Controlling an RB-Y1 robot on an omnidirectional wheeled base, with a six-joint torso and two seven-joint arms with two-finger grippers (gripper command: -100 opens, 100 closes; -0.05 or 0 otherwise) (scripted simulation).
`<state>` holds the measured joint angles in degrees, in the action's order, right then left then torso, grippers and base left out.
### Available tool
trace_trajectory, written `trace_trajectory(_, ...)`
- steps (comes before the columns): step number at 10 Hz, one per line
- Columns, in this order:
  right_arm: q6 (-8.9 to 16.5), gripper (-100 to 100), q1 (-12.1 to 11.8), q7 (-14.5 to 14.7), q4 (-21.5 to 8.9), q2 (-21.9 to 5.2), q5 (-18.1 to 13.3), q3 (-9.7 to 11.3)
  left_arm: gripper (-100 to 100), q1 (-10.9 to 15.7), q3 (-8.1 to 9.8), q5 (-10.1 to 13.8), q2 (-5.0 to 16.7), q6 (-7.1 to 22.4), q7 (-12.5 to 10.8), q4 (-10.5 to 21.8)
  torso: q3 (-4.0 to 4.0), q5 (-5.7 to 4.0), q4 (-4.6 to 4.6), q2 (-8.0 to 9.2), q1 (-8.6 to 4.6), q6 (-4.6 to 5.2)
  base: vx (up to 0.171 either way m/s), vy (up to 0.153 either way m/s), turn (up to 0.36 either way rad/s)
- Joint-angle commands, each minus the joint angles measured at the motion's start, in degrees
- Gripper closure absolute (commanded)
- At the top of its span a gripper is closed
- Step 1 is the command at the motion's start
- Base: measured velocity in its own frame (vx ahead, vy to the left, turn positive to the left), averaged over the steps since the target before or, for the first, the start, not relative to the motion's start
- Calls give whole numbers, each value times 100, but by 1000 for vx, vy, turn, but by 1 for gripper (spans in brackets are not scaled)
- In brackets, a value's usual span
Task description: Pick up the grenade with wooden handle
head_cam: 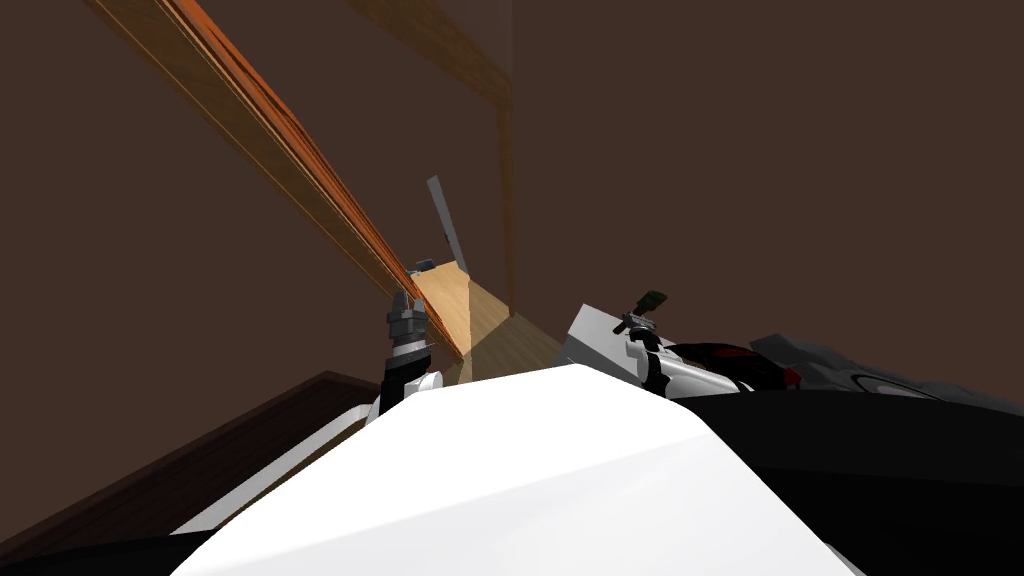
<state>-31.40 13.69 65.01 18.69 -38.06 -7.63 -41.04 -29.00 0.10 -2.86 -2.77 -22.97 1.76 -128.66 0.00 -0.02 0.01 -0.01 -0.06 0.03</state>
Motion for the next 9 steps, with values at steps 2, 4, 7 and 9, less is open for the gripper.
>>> trace_trajectory(2,0,0,0,0,0,0,0,0,0,0,0,0,0,0,0,0,0,0,0,0,0,0,0,0,0)
trace_trajectory(4,178,100,-131,-148,375,266,-231,121,0,-2,1,0,0,0,0,0,-10,-20,-15,-8,-17,27,59,-35,-209)
trace_trajectory(7,360,100,-295,-337,911,510,-468,259,0,-1,0,0,0,0,0,0,-33,-95,-59,-9,-72,56,50,-25,-120)
trace_trajectory(9,541,100,-458,-527,1211,754,-704,397,0,-1,1,0,0,0,0,0,-35,-108,-67,-5,-91,63,41,-29,-178)
